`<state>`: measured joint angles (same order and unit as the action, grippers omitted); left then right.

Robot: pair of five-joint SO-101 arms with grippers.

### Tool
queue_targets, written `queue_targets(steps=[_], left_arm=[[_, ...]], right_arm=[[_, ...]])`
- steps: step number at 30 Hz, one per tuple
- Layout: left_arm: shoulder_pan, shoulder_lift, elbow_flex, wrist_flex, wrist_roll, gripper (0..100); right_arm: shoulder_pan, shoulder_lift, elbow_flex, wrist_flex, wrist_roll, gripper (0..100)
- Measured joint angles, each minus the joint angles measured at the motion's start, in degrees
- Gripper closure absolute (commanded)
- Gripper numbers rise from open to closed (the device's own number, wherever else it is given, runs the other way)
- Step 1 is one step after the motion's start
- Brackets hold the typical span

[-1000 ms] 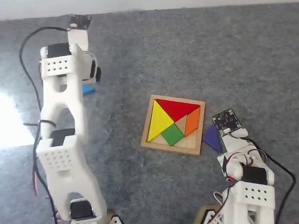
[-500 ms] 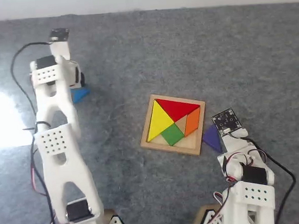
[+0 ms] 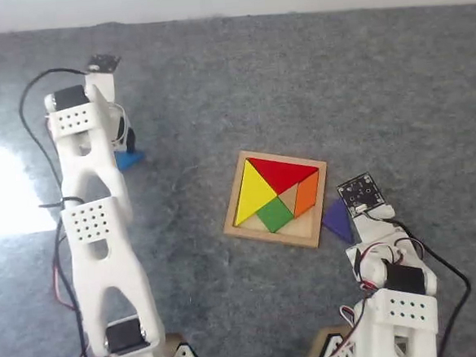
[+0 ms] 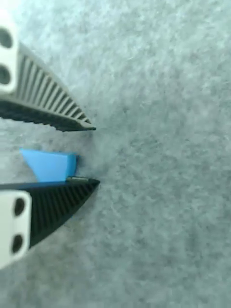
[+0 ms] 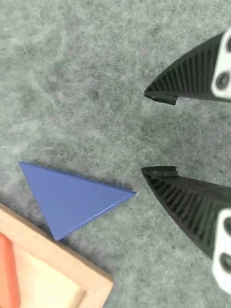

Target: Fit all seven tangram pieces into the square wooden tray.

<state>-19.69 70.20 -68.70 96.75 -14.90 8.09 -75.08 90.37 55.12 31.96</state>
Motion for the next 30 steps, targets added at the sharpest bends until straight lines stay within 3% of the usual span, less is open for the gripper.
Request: queue_targets(steps=[10, 15, 25, 30], left_arm=[[0.9, -19.1, 35.2, 0.5, -0.5, 84], [1.7, -29.4, 52.3, 1.1, -4.3, 84], [-1.5, -58.2, 55.7, 1.6, -5.4, 84], [-1.5, -63.3, 56.1, 1.4, -7.7, 79]], right_arm=[[0.0, 0.0, 0.0, 0.0, 0.0, 78.3], [0.0, 0.0, 0.0, 0.0, 0.0, 78.3], [0.0, 0.0, 0.0, 0.0, 0.0, 78.3], [0.0, 0.0, 0.0, 0.0, 0.0, 78.3]])
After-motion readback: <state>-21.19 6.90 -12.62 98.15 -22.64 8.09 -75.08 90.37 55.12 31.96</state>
